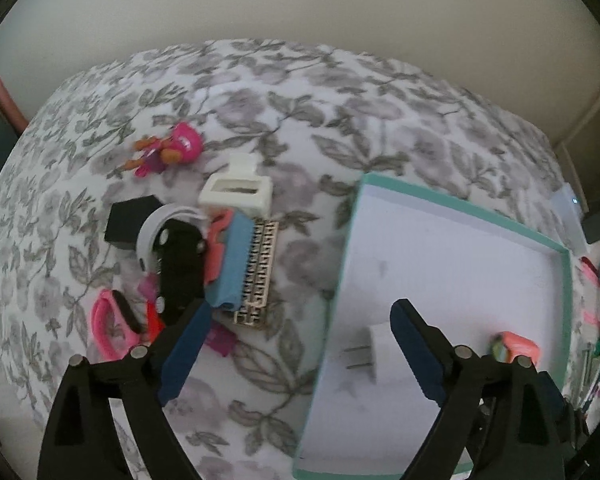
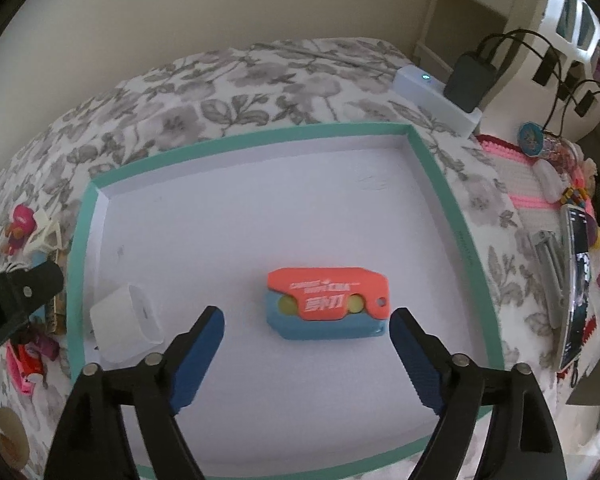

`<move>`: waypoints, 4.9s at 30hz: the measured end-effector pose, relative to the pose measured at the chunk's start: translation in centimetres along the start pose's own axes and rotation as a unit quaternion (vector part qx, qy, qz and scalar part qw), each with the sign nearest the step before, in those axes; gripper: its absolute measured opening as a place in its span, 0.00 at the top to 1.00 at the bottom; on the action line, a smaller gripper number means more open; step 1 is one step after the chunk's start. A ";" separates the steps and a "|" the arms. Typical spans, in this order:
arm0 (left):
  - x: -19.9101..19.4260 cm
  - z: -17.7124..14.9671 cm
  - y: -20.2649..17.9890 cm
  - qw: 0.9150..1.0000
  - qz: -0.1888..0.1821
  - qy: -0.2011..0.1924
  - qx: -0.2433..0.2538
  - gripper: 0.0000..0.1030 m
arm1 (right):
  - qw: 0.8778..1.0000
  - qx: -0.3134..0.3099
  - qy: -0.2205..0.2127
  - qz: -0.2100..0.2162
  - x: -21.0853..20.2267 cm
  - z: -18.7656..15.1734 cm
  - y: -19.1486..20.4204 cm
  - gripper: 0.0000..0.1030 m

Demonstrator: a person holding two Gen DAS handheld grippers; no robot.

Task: Organize rigid objects
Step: 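Move both grippers back to the pile toward the pink band and red bottle, then grasp the pink watch band with the left gripper while the right grasps the red bottle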

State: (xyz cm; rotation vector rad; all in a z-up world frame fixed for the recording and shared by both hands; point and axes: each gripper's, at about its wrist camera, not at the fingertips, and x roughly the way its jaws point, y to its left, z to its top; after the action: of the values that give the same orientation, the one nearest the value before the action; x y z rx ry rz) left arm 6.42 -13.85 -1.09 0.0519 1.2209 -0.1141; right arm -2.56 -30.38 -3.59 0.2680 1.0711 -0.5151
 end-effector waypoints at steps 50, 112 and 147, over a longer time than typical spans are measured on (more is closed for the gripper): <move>1.1 -2.0 22.0 0.979 0.050 0.038 -0.195 0.10 | 0.967 -0.186 0.013 0.174 -2.3 -3.7 21.3 0.04; 5.1 -2.4 25.4 0.982 0.073 0.065 -0.163 0.70 | 0.940 -0.253 0.074 0.218 0.4 -4.9 28.0 0.64; 5.8 -1.9 24.6 0.980 0.106 0.052 -0.162 0.69 | 0.927 -0.307 0.029 0.215 0.1 -6.0 31.0 0.69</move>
State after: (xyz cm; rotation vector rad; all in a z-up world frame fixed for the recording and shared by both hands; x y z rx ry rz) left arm 9.46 10.47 -7.68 -0.0988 1.3168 0.2768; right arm 9.14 -1.35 -7.62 -0.0429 1.1366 0.2331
